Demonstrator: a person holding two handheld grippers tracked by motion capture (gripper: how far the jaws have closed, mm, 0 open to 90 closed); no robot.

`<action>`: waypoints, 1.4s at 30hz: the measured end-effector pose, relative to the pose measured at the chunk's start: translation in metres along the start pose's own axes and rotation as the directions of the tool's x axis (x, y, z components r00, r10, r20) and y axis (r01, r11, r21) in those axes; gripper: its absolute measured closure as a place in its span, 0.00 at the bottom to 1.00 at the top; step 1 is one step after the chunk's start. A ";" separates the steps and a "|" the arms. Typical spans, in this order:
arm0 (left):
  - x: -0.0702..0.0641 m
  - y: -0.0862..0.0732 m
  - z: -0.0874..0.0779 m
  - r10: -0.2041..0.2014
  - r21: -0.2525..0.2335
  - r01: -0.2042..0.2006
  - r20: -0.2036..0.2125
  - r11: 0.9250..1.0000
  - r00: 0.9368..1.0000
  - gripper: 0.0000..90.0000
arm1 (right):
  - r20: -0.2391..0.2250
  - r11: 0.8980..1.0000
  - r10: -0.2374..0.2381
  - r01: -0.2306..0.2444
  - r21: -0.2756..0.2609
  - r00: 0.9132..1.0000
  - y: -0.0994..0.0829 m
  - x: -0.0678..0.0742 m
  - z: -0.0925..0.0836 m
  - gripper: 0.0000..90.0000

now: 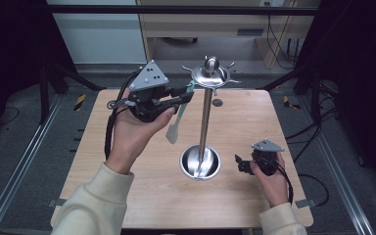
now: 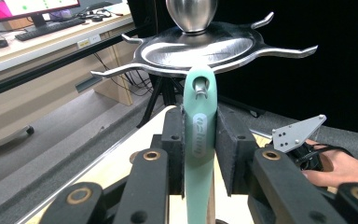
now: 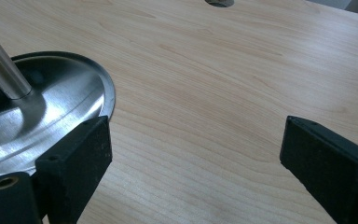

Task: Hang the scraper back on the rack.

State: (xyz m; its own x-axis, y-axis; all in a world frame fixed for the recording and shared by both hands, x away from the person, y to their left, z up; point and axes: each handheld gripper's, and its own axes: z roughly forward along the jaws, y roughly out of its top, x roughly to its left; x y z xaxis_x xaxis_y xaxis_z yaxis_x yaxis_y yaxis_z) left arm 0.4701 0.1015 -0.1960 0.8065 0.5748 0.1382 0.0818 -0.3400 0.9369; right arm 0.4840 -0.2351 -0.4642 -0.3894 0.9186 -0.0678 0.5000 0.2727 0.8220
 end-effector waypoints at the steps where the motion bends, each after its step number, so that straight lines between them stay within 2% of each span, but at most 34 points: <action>1: 0.000 0.000 0.000 0.000 0.000 0.000 0.001 1.000 1.000 0.82 | 0.000 1.000 -0.001 0.001 0.002 1.000 0.000 0.000 0.000 0.10; 12: 0.000 -0.003 0.002 -0.013 -0.018 0.014 0.005 1.000 1.000 0.82 | 0.001 1.000 -0.001 0.001 0.003 1.000 0.000 0.000 0.000 0.10; 42: -0.002 -0.004 0.004 -0.021 -0.028 0.021 0.000 0.999 1.000 0.81 | 0.001 1.000 -0.002 0.002 0.005 1.000 0.000 0.000 0.001 0.10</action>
State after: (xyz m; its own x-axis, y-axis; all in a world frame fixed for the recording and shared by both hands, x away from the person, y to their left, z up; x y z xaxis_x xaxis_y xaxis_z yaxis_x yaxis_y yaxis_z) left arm 0.4705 0.0993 -0.2012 0.8047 0.5819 0.1182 0.0827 -0.3069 0.9481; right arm 0.4843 -0.2346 -0.4646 -0.3893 0.9184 -0.0701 0.5031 0.2758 0.8190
